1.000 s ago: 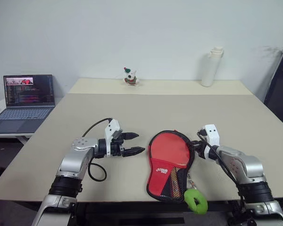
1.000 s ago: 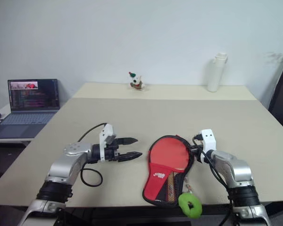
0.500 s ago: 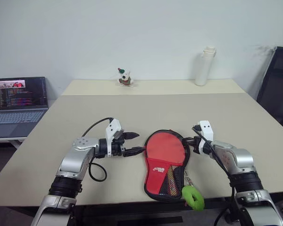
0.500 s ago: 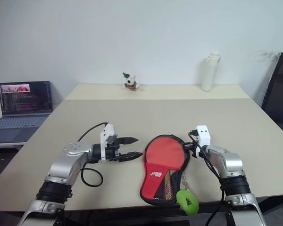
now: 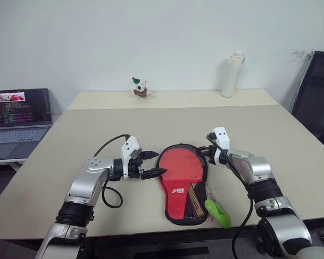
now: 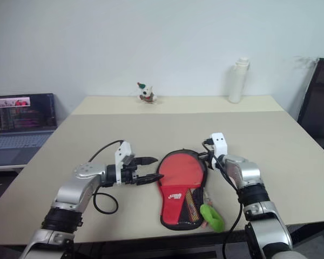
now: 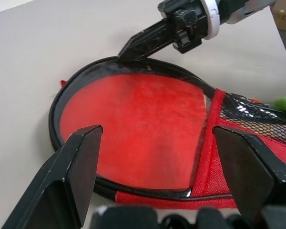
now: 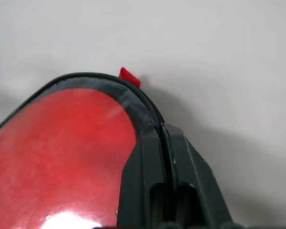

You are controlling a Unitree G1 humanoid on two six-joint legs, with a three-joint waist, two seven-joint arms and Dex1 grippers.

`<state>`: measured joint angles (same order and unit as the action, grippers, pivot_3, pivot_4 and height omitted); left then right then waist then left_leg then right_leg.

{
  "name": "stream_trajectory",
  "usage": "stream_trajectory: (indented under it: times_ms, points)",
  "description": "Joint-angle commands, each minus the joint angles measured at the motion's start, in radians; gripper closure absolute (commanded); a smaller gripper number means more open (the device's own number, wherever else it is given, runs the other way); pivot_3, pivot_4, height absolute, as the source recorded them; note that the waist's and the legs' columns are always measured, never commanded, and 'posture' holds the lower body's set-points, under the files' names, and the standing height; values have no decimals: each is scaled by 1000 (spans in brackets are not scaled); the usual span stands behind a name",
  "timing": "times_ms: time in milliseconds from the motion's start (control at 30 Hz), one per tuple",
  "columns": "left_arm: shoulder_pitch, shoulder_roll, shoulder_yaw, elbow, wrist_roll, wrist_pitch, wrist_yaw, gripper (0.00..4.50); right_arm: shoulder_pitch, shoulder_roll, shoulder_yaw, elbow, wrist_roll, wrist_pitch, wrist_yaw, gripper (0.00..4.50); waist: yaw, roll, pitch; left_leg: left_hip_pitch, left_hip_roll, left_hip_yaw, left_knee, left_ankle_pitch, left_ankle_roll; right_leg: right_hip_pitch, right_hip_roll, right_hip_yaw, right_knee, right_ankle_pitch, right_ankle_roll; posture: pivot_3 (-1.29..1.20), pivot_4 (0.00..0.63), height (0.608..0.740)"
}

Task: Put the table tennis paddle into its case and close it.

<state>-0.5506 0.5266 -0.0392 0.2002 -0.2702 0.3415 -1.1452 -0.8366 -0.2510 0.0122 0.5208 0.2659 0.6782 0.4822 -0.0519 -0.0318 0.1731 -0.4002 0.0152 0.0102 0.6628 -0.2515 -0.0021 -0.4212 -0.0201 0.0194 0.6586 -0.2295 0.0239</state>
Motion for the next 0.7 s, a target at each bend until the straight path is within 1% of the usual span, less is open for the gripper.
stream_trajectory:
  times_ms: [33, 167, 267, 300, 400, 467, 500, 600, 700]
  points:
    - [-20, -1, -7, -20, -10, -15, 3, 465, -42, 8, -3, 12, -19, -49, 5, 4469, 0, 0, 0, 0, 0, 0, 0, 0, 0, 0, 0, 0, 0, 0, 0, 0, 150, 740]
    - [-39, -13, -19, 6, -4, -32, 3, 465, -25, 10, 5, 8, -29, -45, 12, 4469, 0, 0, 0, 0, 0, 0, 0, 0, 0, 0, 0, 0, 0, 0, 0, 0, 150, 740]
    - [-72, -22, -34, 58, 9, -61, -7, 465, -18, 16, -3, -4, -30, -49, 2, 3843, 1, 0, 0, 0, 0, -1, 0, 0, 0, 0, 0, 0, 0, 0, 0, 0, 150, 740]
    - [-87, -25, -41, 83, 15, -77, -14, 465, -16, 18, -4, -12, -28, -48, 3, 3554, 1, 0, 0, 0, 0, -1, 0, 0, 0, 0, 0, -1, 1, 0, 0, 0, 150, 740]
    - [-137, -38, -59, 163, 33, -124, -27, 465, -8, 28, -12, -50, -23, -59, -3, 2460, 2, 0, 0, 0, 0, -1, 0, 0, 0, 0, 0, -1, 1, 0, 0, 0, 150, 740]
    - [-172, -54, -71, 225, 49, -162, -31, 465, 5, 29, -25, -115, 1, -39, 5, 1689, 5, 0, 0, 0, -1, -1, 0, 0, 0, 0, 0, -1, 0, 0, 0, 0, 150, 740]
    - [-191, -67, -78, 260, 58, -182, -30, 465, 20, 23, -34, -175, 23, -8, 12, 1376, 6, 0, 0, 0, -1, -1, 0, 0, 0, 0, 0, -1, 0, 0, 0, 0, 150, 740]
    - [-237, -99, -104, 355, 94, -253, -37, 465, 89, -18, -44, -363, 64, 82, 24, 1376, 18, 0, 0, -1, -1, -1, 0, 0, 0, 0, 0, -1, 0, 0, 0, 0, 150, 740]
    - [-295, -153, -124, 475, 122, -313, -40, 465, 211, -98, -67, -597, 121, 197, 46, 1376, 29, 0, 0, -2, -1, -2, 0, 0, 0, 0, -1, -2, -1, 0, 0, 0, 150, 740]
